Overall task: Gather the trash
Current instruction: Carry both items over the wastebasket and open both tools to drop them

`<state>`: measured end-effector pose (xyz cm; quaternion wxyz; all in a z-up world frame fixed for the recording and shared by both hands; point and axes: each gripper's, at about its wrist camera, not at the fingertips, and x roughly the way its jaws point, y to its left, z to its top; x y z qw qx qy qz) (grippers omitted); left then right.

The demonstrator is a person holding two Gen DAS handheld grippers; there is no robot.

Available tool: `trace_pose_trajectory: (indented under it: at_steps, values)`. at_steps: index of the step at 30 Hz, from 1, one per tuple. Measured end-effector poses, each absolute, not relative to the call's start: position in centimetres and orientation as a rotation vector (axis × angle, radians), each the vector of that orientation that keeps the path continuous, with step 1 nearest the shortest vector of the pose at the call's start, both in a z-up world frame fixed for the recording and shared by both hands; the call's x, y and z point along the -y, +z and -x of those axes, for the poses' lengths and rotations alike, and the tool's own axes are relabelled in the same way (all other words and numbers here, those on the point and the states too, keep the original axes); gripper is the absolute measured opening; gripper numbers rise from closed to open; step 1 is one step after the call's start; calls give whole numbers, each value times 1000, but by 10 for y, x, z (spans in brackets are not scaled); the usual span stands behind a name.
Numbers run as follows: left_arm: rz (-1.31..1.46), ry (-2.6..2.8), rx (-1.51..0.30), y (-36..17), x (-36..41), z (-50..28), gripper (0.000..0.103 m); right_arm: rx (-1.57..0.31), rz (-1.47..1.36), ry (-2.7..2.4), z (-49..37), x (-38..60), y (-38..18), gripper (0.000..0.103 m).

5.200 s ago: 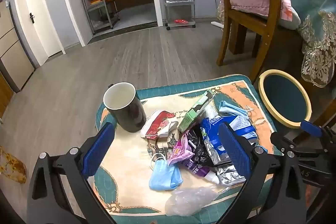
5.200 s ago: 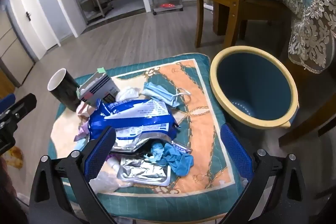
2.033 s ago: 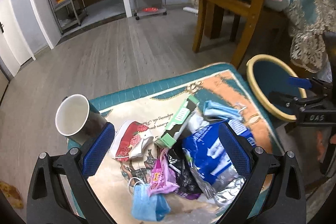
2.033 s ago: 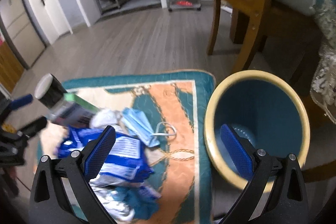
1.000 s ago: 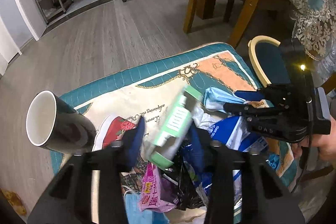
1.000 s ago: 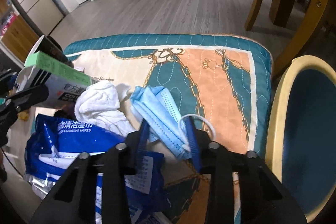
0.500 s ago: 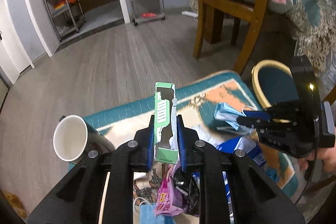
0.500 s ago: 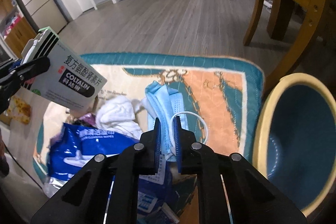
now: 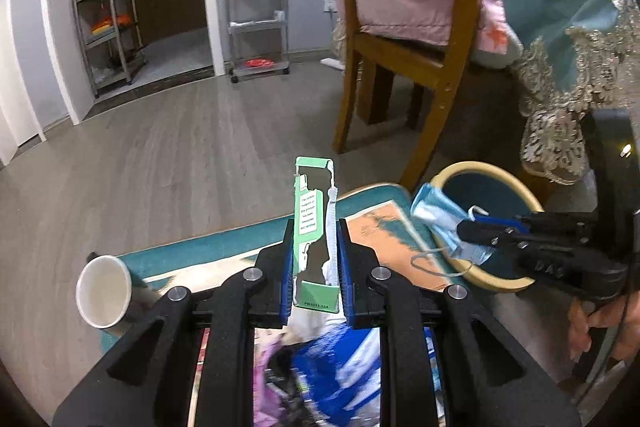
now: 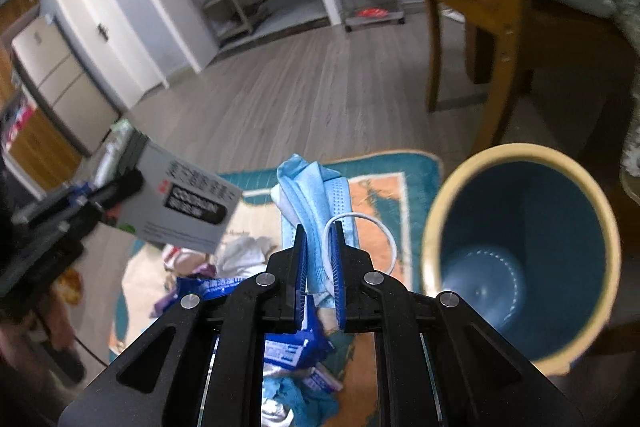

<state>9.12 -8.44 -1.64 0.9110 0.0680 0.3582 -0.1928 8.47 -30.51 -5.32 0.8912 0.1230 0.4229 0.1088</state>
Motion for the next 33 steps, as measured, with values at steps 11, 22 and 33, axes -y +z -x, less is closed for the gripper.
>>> trace_pose_trajectory:
  at_steps: [11,22,33]
  values:
    - [-159,-504,-700,-11,147,-74,18,-824,-285,61,-37,366,-14,13]
    - [-175,-609,-725,-35,206,-69,18,-898,-329,-69,-47,428,-51,13]
    - [-104,-734,-754,-63,261,-71,18,-950,-378,-181,-52,478,-85,13]
